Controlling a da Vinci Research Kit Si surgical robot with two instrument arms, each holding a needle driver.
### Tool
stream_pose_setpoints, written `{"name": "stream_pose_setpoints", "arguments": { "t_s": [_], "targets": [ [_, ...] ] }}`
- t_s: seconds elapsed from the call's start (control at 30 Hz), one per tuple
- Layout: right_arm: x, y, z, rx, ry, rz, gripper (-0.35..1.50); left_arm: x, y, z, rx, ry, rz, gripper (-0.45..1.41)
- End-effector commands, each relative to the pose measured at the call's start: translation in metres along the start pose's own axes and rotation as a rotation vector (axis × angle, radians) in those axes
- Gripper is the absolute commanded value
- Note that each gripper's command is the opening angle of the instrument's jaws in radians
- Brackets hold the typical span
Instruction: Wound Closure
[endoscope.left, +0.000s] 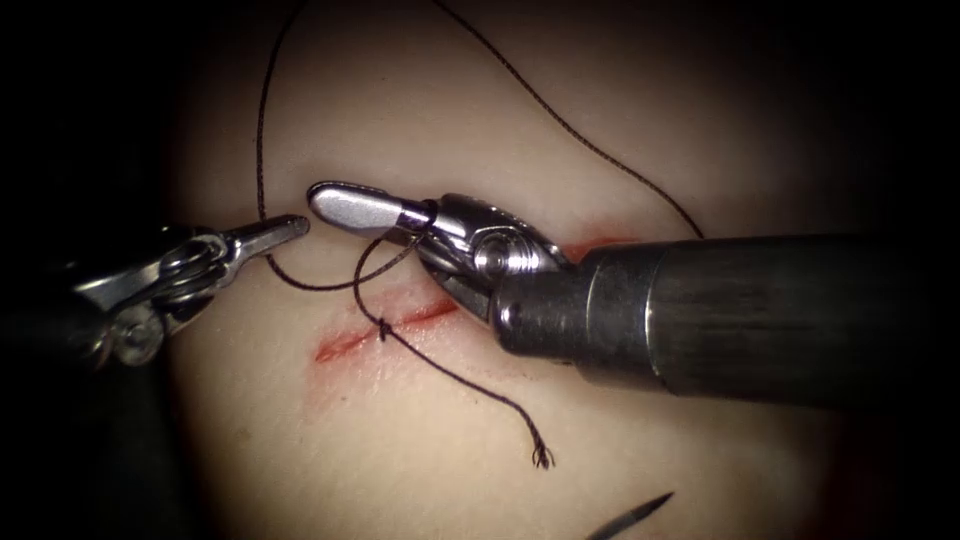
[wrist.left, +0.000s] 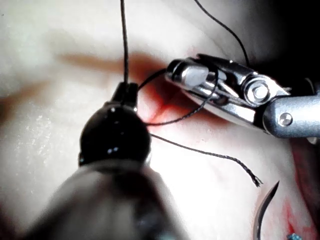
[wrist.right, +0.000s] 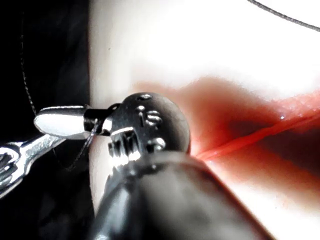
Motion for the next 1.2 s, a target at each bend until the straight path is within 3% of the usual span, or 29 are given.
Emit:
{"name": "stream_pose_setpoints", "arguments": {
  "t_s": [0.03, 0.2, 0.37, 0.47, 0.63, 0.97, 1.2],
  "targets": [
    [-0.0003, 0.0001, 0.0010, 0.005, -0.003, 0.003, -0.35, -0.0005, -0.0005, 0.0007, 0.013, -0.009, 0.004, -0.45],
    [-0.0011, -0.0012, 0.0012, 0.071, -0.069, 0.045, -0.35, -0.0004, -0.0010, 0.0017, 0.030, -0.029, 0.007, -0.45],
    [-0.0023, -0.0030, 0.0019, 0.101, -0.244, 0.141, -0.35, -0.0007, 0.0000, 0.0038, -0.003, -0.077, 0.000, -0.45],
    [-0.0025, -0.0032, 0.0021, 0.119, -0.282, 0.131, -0.35, -0.0010, 0.0003, 0.0044, -0.032, -0.086, 0.002, -0.45],
    [-0.0024, -0.0037, 0.0019, 0.103, -0.424, 0.081, -0.35, -0.0008, 0.0008, 0.0052, -0.092, -0.075, -0.017, -0.45],
    [-0.0016, -0.0045, 0.0016, -0.144, -0.904, -0.032, -0.35, 0.0001, 0.0016, 0.0060, -0.254, -0.064, -0.040, -0.45],
    [-0.0015, -0.0056, 0.0019, -0.455, -1.314, -0.142, -0.35, 0.0012, 0.0035, 0.0064, -0.463, -0.012, -0.015, -0.45]
  ]
}}
